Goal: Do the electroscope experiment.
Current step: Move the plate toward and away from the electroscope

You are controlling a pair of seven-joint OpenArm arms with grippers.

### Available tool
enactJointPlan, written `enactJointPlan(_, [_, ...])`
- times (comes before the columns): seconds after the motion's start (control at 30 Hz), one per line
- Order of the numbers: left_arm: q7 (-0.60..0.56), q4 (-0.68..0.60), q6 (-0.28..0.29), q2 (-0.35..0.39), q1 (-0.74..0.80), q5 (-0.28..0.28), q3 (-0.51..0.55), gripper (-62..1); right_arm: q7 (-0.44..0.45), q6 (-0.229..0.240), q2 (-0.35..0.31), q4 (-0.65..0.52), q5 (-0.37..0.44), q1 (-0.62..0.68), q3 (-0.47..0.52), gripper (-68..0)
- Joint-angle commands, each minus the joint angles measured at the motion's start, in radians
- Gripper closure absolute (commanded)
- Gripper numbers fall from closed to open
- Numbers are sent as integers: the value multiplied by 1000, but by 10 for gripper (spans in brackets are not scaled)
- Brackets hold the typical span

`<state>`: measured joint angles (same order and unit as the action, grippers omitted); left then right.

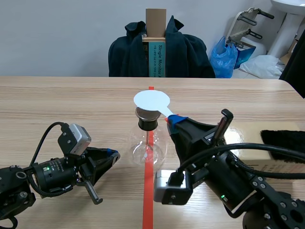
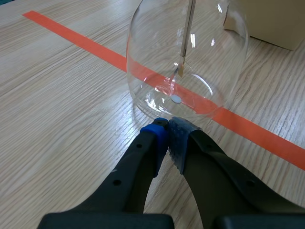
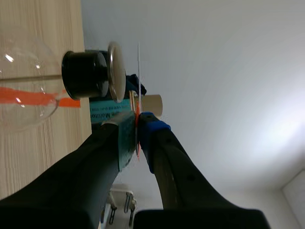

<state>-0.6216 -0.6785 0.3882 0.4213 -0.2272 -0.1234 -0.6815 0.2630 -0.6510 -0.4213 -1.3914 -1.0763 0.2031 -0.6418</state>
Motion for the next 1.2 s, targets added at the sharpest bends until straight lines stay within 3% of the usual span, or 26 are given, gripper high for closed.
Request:
enactJointPlan(0.0, [-14,-13,-2,3,-8,-6,3,-32,-30,-15,-5,-12,6,-12,6,-8])
enactJointPlan(0.27, [-14,-13,-2,3,-8,-6,3,-32,-183,-15,-5,-12,6,-12,8,-8])
enactJointPlan(0.6, [-14,-13,-2,3,-8,-6,3,-32,-234,-15,-5,-12,6,-12,8,-8])
enactJointPlan(1.17, [-14,-13,-2,3,-8,-6,3,-32,16,-15,-5,-12,-1,-12,8,-8])
